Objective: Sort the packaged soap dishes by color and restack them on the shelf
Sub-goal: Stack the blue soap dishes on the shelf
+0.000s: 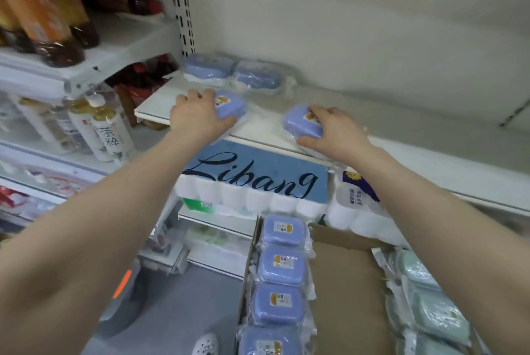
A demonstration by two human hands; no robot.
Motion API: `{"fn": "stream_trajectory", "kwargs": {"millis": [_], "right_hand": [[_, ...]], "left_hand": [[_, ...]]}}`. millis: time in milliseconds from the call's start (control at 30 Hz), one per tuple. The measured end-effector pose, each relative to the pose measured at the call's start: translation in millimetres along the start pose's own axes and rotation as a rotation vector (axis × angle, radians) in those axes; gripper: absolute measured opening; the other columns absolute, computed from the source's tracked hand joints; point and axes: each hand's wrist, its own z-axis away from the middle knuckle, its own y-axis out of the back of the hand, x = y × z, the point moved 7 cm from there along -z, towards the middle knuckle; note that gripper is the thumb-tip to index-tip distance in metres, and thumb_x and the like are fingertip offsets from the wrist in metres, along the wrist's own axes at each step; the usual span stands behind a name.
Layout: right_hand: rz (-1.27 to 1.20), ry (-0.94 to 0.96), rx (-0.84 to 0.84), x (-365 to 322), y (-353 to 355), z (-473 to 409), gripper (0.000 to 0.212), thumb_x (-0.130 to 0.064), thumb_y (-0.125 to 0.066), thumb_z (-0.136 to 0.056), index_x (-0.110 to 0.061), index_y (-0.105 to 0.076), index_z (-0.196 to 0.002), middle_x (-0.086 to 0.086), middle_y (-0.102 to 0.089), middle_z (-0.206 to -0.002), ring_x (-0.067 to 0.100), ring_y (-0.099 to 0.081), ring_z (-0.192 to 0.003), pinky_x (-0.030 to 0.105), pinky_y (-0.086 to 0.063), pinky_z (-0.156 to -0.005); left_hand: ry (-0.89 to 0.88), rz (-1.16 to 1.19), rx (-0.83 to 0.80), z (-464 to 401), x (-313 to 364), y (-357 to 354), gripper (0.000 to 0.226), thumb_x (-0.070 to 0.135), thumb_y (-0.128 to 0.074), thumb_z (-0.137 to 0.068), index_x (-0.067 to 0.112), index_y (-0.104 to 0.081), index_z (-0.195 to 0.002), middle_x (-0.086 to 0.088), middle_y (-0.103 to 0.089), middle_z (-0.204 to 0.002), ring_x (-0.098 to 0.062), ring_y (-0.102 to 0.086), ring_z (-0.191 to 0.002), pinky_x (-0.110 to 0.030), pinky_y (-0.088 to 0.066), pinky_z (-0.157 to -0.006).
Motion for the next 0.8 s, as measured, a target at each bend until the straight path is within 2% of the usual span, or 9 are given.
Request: {"fn": "stream_trajectory", "kwargs": {"millis": [167,233,367,400,467,533,600,667,800], "right_hand": [[0.025,-0.015,-0.011,2,0,-10,0.072,-0.058,-0.064,-0.081,-0.023,-0.042,-0.141,0.01,-0.057,-0.126,0.034,-0.053,-0.112,0.042,-0.047,-0.091],[0.038,-0.03,-0.02,5,0,-9,0.072,-0.057,-0.063,-0.081,-0.024,-0.041,-0.142,0.01,-0.056,-0.128,0.035,-0.052,-0.114,0.043,-0.046,-0.094],[0.076,-0.097,-0.002,16,4,-4,0.07,-0.056,-0.062,-0.082,-0.024,-0.041,-0.14,0.012,-0.056,-0.126,0.036,-0.052,-0.113,0.043,-0.044,-0.092],[0.087,-0.124,0.008,19,6,-1,0.068,-0.055,-0.062,-0.082,-0.024,-0.042,-0.139,0.013,-0.056,-0.126,0.036,-0.051,-0.113,0.043,-0.043,-0.091],[0.104,-0.162,0.017,24,8,5,0.066,-0.055,-0.061,-0.083,-0.023,-0.042,-0.138,0.014,-0.055,-0.126,0.037,-0.051,-0.114,0.044,-0.042,-0.091],[0.121,-0.182,0.015,27,10,10,0.064,-0.053,-0.06,-0.084,-0.022,-0.042,-0.138,0.015,-0.054,-0.127,0.037,-0.05,-0.115,0.044,-0.041,-0.092],[0.146,-0.208,0.014,30,12,14,0.063,-0.052,-0.059,-0.085,-0.022,-0.042,-0.138,0.015,-0.053,-0.129,0.037,-0.048,-0.117,0.045,-0.04,-0.094],[0.164,-0.233,0.025,30,16,19,0.062,-0.05,-0.059,-0.086,-0.022,-0.041,-0.138,0.015,-0.052,-0.13,0.037,-0.047,-0.119,0.045,-0.038,-0.095],[0.175,-0.254,0.021,31,20,21,0.062,-0.051,-0.059,-0.086,-0.023,-0.042,-0.138,0.015,-0.052,-0.13,0.037,-0.048,-0.119,0.046,-0.038,-0.097]], "left_hand": [[0.012,0.002,-0.055,-3,28,-2,0.09,0.08,-0.042,-0.078,0.017,-0.037,-0.142,-0.016,-0.041,-0.137,-0.038,-0.042,-0.121,-0.045,-0.039,-0.095],[-0.003,0.052,-0.084,2,39,2,0.085,0.077,-0.039,-0.083,0.014,-0.039,-0.141,-0.016,-0.039,-0.139,-0.039,-0.043,-0.122,-0.044,-0.038,-0.098],[-0.267,0.234,-0.108,13,59,9,0.04,0.03,-0.038,-0.101,0.019,-0.047,-0.138,-0.015,-0.046,-0.136,-0.035,-0.05,-0.119,-0.04,-0.038,-0.099],[-0.353,0.215,-0.097,16,61,10,0.043,0.017,-0.041,-0.098,0.024,-0.046,-0.14,-0.013,-0.045,-0.136,-0.034,-0.05,-0.119,-0.04,-0.04,-0.098],[-0.507,0.107,-0.08,24,64,9,0.07,-0.005,-0.044,-0.085,0.031,-0.039,-0.145,-0.008,-0.038,-0.144,-0.033,-0.043,-0.125,-0.041,-0.041,-0.1],[-0.652,-0.009,-0.085,27,74,6,0.088,-0.014,-0.044,-0.077,0.034,-0.029,-0.149,-0.002,-0.024,-0.156,-0.031,-0.027,-0.139,-0.04,-0.036,-0.108],[-0.788,-0.114,-0.16,29,90,0,0.09,-0.012,-0.048,-0.08,0.033,-0.018,-0.152,0.001,-0.014,-0.161,-0.028,-0.015,-0.146,-0.04,-0.027,-0.115],[-0.859,-0.223,-0.219,25,107,-3,0.088,0.006,-0.059,-0.085,0.031,-0.01,-0.154,0.001,-0.016,-0.16,-0.03,-0.021,-0.144,-0.041,-0.026,-0.115],[-0.774,-0.336,-0.328,7,123,4,0.112,0.052,-0.079,-0.069,0.042,-0.004,-0.151,0.005,-0.025,-0.155,-0.032,-0.031,-0.131,-0.044,-0.034,-0.109]]}}
